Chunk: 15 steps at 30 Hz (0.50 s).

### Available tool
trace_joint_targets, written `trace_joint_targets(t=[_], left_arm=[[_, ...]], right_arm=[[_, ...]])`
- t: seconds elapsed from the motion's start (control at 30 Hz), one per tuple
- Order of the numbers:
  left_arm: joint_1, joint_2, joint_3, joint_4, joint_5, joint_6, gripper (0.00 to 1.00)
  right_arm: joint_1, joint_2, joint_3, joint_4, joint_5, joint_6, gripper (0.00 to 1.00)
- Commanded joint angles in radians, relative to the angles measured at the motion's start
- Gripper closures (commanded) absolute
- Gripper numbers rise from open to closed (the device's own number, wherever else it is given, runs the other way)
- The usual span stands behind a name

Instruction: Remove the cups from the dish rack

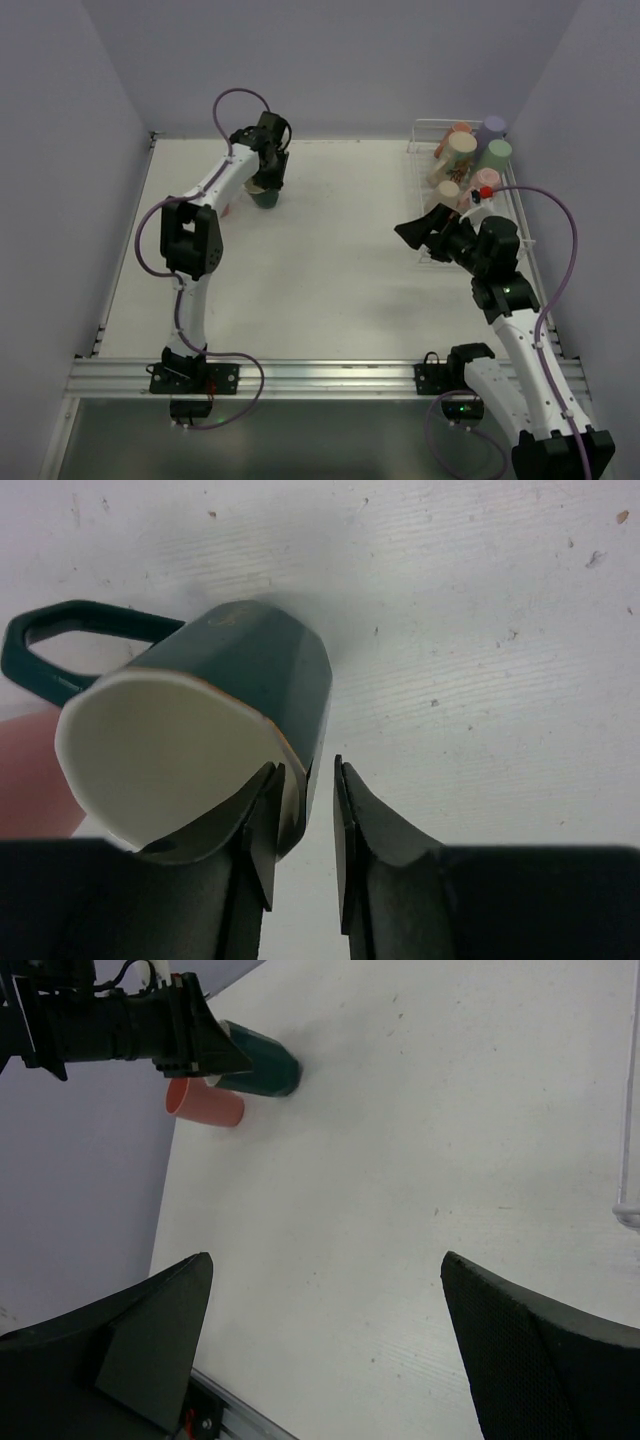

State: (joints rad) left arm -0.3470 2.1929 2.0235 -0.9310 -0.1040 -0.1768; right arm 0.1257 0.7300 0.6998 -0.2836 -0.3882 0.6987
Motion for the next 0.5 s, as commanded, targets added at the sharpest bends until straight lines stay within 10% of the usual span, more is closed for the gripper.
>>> trace_joint_targets(t=[0.0, 0.3, 0.4, 0.47], left_arm=[[0.005, -0.053, 0.032, 0.049, -0.017, 0.010, 0.64], [0.005, -0.039, 0.057, 0.064, -0.023, 0.013, 0.56], [0.005, -0.061, 0.055, 0.089, -0.023, 0.004, 0.44], [0.005, -0.103, 0.052, 0.119, -0.022, -0.012, 0.17]], right_arm=[[0.008, 0.017, 0.059, 0.041, 0.051, -0.011, 0.01], [0.008, 0.043, 0.128, 0.015, 0.129, -0.045, 0.01], [0.009, 0.062, 0.167, -0.017, 0.195, -0.080, 0.01], [0.008, 0.072, 0.185, -0.032, 0.265, -0.106, 0.01]])
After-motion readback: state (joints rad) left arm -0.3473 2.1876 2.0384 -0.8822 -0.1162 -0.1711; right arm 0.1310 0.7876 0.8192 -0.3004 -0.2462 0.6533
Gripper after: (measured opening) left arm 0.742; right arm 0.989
